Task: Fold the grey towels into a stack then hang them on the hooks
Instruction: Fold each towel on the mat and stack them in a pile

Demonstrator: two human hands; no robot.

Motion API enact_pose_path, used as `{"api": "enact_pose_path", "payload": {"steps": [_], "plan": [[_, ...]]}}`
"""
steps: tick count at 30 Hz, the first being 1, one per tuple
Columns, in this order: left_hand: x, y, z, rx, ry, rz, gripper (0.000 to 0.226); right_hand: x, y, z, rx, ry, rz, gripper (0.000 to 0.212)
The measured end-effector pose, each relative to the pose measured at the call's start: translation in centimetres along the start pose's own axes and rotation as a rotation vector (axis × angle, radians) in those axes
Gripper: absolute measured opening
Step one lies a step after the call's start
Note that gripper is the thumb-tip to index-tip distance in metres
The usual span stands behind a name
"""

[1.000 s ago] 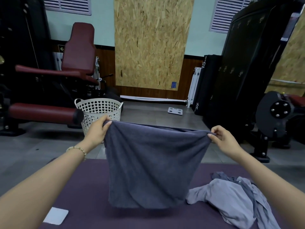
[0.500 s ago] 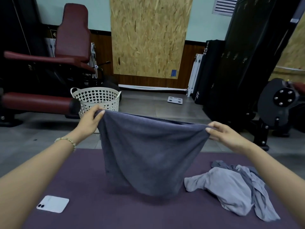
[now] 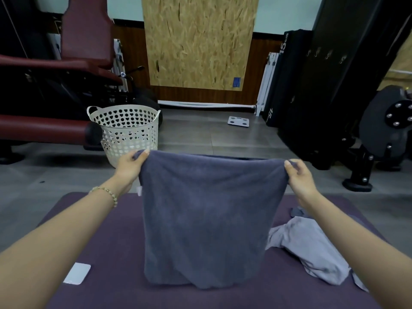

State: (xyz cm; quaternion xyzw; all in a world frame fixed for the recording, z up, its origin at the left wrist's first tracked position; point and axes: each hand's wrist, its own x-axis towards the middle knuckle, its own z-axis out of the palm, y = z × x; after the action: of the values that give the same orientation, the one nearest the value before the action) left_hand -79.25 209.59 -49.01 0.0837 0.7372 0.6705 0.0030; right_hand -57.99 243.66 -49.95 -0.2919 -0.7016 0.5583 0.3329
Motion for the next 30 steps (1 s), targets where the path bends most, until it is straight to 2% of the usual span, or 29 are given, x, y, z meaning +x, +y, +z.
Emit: {"api": "enact_pose_path", "payload": {"steps": [3, 6, 10, 14, 18, 20, 23, 27, 30], "plan": [[1.5, 2.1, 0.5, -0.05, 0.033, 0.084, 0.017, 1.0, -2.0, 0.3, 0.1, 0.024, -0.074, 0.015], [2.6, 3.4, 0.0, -0.054, 0.022, 0.144, 0.029, 1.6, -3.2, 0.0, 0.167, 0.002, -0.067, 0.015], [1.6, 1.1, -0.4, 0.0, -0.072, 0.141, 0.011, 0.6, -0.4, 0.0, 0.14, -0.011, 0.02, 0.02], [-1.3, -7.3, -0.6, 0.169, -0.169, 0.02, 0.011, -2.4, 7.6, 0.4, -0.024, -0.02, 0.185, 0.027], [-3.9, -17.4, -0.9, 0.302, -0.27, -0.201, 0.01, -5.5, 17.4, 1.1, -0.181, -0.179, 0.405, 0.026], [-4.8, -21.7, -0.8, 0.414, -0.36, -0.284, 0.016, -6.9, 21.4, 1.8, -0.265, -0.256, 0.501, 0.018], [-5.7, -27.9, -0.3, 0.592, -0.484, -0.338, 0.037, -8.6, 27.0, 2.8, -0.359, -0.381, 0.629, 0.015], [-5.6, -34.2, 0.6, 0.687, -0.545, -0.404, 0.041, -8.6, 32.9, 4.2, -0.472, -0.463, 0.719, 0.025], [-4.4, -37.8, 1.6, 0.75, -0.556, -0.461, 0.029, -6.9, 36.2, 5.2, -0.573, -0.504, 0.765, 0.025]]}}
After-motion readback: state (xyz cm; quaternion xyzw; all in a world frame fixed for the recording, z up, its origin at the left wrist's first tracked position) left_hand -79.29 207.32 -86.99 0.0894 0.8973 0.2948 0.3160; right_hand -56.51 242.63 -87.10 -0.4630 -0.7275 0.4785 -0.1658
